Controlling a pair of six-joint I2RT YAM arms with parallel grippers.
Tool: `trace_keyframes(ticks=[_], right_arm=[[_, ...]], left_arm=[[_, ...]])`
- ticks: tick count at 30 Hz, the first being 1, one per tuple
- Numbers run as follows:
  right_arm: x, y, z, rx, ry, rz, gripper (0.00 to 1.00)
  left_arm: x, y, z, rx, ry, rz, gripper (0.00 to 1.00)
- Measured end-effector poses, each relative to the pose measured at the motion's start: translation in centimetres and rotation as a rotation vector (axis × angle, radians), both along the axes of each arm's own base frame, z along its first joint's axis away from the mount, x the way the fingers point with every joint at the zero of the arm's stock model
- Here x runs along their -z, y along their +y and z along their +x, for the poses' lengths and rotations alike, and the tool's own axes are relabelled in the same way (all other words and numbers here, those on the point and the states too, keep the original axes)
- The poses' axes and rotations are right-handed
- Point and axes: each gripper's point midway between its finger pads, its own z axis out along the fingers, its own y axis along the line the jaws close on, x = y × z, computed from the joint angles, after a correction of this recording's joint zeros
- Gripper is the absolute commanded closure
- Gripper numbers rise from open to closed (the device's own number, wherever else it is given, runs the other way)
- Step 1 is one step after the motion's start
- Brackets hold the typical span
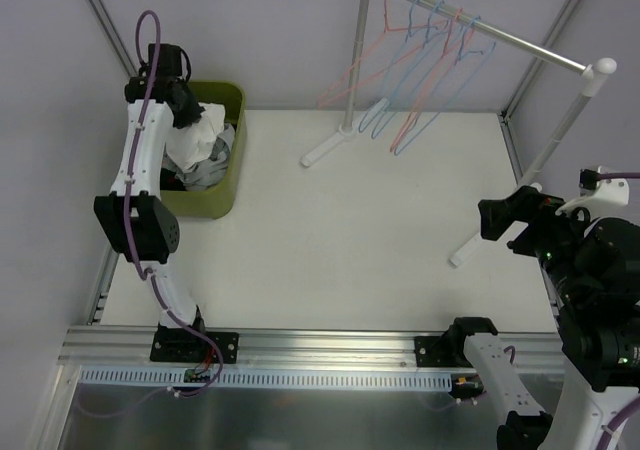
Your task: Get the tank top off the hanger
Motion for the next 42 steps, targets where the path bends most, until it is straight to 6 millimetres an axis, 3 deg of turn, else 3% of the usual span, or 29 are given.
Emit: trace_keyframes(ticks=[2, 5, 6, 7, 9, 13, 15, 16, 19, 22, 24, 28, 30, 33, 37, 42], right_arm=[[0.0, 0.1, -0.1, -0.003, -0.001, 0.008, 0.01], [0.0, 0.4, -0.1, -0.015, -0.003, 0.015, 0.01], [0.0, 0.4, -0.2, -0.019, -0.002, 0.016, 0.01], [0.0, 0.5, -0.2, -0.023, -0.002, 0.018, 0.01], [-0.1, 0.7, -0.2, -0.032, -0.002, 0.02, 0.01], [-0.1, 1.1, -0.3, -0.054, -0.001, 0.029, 0.01], [0.0, 1.3, -0.2, -0.066, 0.001, 0.033, 0.01], [0.0, 1.4, -0.2, -0.071, 0.004, 0.034, 0.01], [0.2, 1.6, 0.2, -0.082, 0.02, 0.036, 0.01], [0.5, 1.7, 1.0, -0.089, 0.045, 0.036, 0.01], [0.8, 1.8, 1.4, -0.095, 0.061, 0.029, 0.01], [1.5, 1.9, 2.2, -0.115, 0.103, 0.007, 0.01], [1.8, 2.2, 2.5, -0.142, 0.116, -0.005, 0.0], [2.5, 2.6, 2.5, -0.183, 0.137, -0.038, 0.01], [5.6, 2.3, 2.0, -0.19, 0.211, -0.098, 0.0], [13.1, 0.8, 0.6, -0.131, 0.397, -0.167, 0.01]], left_arm=[[4.9, 0.1, 0.6, 0.001, 0.101, -0.035, 1.0], [14.0, 0.3, -0.7, -0.035, 0.307, -0.08, 1.0], [15.8, 0.2, -1.2, -0.049, 0.346, -0.101, 1.0], [16.3, 0.0, -1.0, -0.054, 0.344, -0.119, 1.0], [15.0, 0.2, -0.7, -0.062, 0.308, -0.124, 0.99], [11.7, 1.4, -0.8, -0.077, 0.257, -0.122, 0.33], [9.7, 2.1, -0.2, -0.08, 0.214, -0.114, 0.08], [8.3, 2.5, 0.0, -0.078, 0.186, -0.107, 0.01], [3.0, 3.1, 0.1, -0.068, 0.067, -0.088, 0.02], [-2.8, 3.1, -1.7, -0.038, -0.054, -0.064, 0.01], [-6.6, 2.6, -3.9, -0.011, -0.141, -0.048, 0.01], [-11.8, 0.8, -11.9, 0.061, -0.278, -0.015, 0.01], [-12.0, -0.7, -16.2, 0.115, -0.307, 0.0, 0.01], [-10.1, -3.3, -21.2, 0.232, -0.309, 0.01, 0.01], [-4.3, -4.1, -26.4, 0.298, -0.249, 0.025, 0.01], [3.6, -4.1, -30.7, 0.323, -0.082, 0.019, 0.01]])
